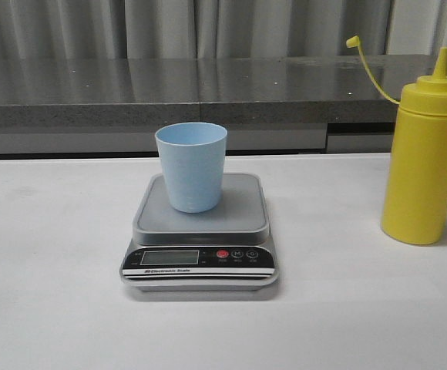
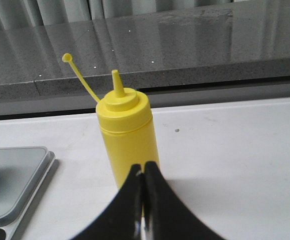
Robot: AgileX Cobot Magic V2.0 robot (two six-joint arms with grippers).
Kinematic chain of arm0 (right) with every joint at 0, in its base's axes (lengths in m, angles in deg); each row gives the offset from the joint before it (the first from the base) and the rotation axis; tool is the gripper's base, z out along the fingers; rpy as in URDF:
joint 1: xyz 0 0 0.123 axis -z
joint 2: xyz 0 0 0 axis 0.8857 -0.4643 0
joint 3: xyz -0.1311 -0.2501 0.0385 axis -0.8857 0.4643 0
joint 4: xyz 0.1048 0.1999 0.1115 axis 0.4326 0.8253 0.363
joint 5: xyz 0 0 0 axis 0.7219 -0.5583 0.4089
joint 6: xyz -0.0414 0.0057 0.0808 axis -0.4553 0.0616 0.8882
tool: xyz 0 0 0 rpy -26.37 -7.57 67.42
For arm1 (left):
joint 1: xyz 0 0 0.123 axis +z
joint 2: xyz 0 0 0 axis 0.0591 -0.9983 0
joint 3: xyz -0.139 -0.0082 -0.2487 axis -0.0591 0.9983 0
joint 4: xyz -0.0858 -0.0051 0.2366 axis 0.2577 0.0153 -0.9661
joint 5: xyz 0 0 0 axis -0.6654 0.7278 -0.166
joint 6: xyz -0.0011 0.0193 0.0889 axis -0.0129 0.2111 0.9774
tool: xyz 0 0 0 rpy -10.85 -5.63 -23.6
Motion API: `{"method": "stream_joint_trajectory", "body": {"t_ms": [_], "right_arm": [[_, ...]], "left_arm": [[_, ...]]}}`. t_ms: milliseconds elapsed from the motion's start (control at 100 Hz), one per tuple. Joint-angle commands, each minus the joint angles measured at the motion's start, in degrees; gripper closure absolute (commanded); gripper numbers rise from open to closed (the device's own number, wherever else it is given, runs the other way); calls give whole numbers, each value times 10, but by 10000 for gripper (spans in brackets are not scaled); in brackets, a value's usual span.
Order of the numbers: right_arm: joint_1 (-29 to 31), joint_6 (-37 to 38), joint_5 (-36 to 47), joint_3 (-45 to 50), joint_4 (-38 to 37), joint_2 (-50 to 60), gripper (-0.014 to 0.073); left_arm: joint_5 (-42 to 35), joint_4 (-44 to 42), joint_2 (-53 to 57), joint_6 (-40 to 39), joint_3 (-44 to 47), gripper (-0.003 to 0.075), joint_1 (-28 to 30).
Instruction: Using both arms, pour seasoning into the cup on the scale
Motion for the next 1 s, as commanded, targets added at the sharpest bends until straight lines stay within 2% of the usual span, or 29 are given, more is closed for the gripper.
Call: {"method": "stream_joint_trajectory", "body": {"t_ms": [0,160,450,600,760,990], "right_arm": [[5,-3,42,-14,-1,7,661],[13,-3,39,-10,-1,49,661],[81,-3,57,52,-3,142,661],[83,-3,67,100,-10,203,661],[83,-3,-3,98,-49,282,661],[82,-3,-6,98,-48,277,661]], "left_arm": [[-43,6,-5,-5,-15,741,2],[-43,6,-5,-5,-15,741,2],[-43,6,-5,-5,-15,741,2],[-43,6,-5,-5,-15,741,2],[-43,6,-5,-5,-15,741,2],[-44,6,-6,-5,-15,741,2]]}}
